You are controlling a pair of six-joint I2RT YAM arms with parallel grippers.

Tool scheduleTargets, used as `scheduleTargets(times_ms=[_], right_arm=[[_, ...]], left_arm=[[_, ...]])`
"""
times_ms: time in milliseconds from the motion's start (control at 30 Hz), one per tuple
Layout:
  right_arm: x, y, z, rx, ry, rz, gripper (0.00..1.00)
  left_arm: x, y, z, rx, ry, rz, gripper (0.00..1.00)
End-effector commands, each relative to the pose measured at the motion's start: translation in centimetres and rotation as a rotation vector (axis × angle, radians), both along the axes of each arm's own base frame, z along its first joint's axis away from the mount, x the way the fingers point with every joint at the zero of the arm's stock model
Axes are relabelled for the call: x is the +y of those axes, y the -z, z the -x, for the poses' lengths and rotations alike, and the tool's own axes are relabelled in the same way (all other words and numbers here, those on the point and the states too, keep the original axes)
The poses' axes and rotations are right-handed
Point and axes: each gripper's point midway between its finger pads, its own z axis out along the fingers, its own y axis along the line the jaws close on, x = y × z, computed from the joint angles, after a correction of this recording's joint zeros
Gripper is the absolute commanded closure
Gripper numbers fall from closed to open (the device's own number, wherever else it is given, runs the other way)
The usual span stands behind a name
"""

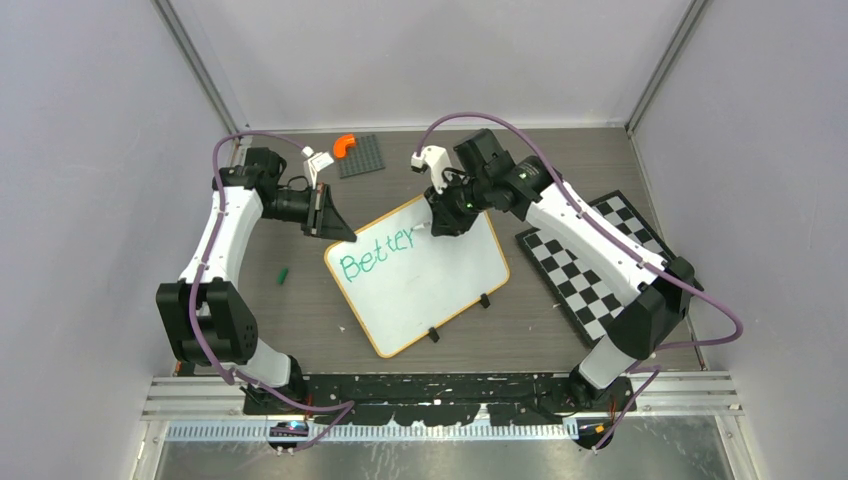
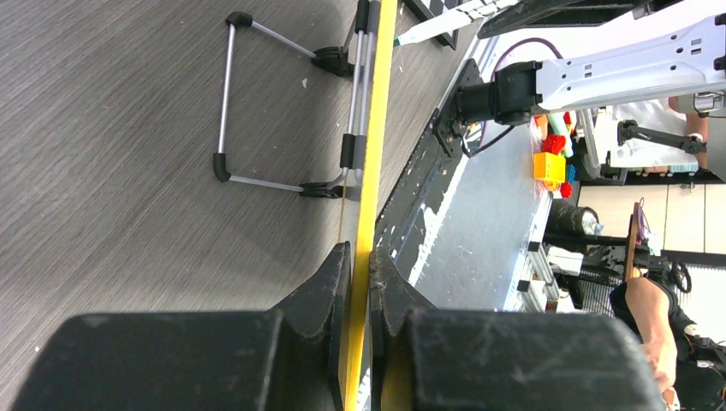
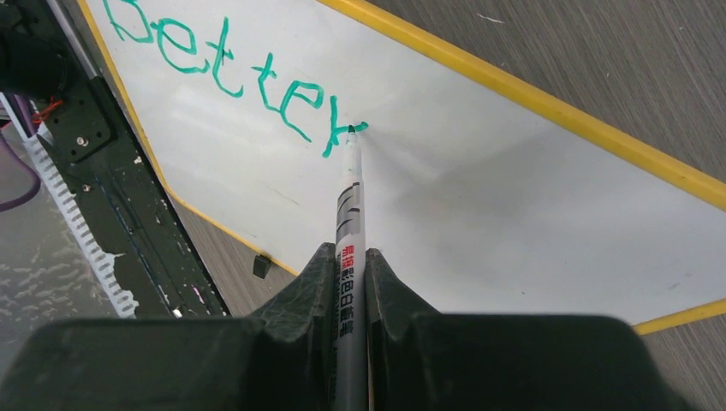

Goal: Write a sentence on the whiteboard

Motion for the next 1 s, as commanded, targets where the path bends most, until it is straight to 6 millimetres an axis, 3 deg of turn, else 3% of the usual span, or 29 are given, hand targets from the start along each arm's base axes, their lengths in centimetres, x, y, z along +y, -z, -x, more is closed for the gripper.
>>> scheduleTargets(times_ms=[0,167,433,967], right_arm=[[0.0,-4.1,1.1,-0.050,-0.033,-0.088,1.00],[-0.8,-4.0,1.7,-0.048,-0.034,-0.089,1.00],[-2.7,-2.5,-0.1,-0.042,0.038,-0.080,1.00],[-3.2,-0.4,-1.8,-0.052,0.096,-0.021,1.00]], left_arm=[[0.2,0.5,-0.2,0.003,-0.004,-0.049,1.00],[0.2,0.6,-0.2,-0.001,-0.003,-0.051,1.00],[0.3,0.6,-0.1,-0.007,-0.002,-0.056,1.00],[0.3,0.6,-0.1,-0.004,-0.003,-0.056,1.00]])
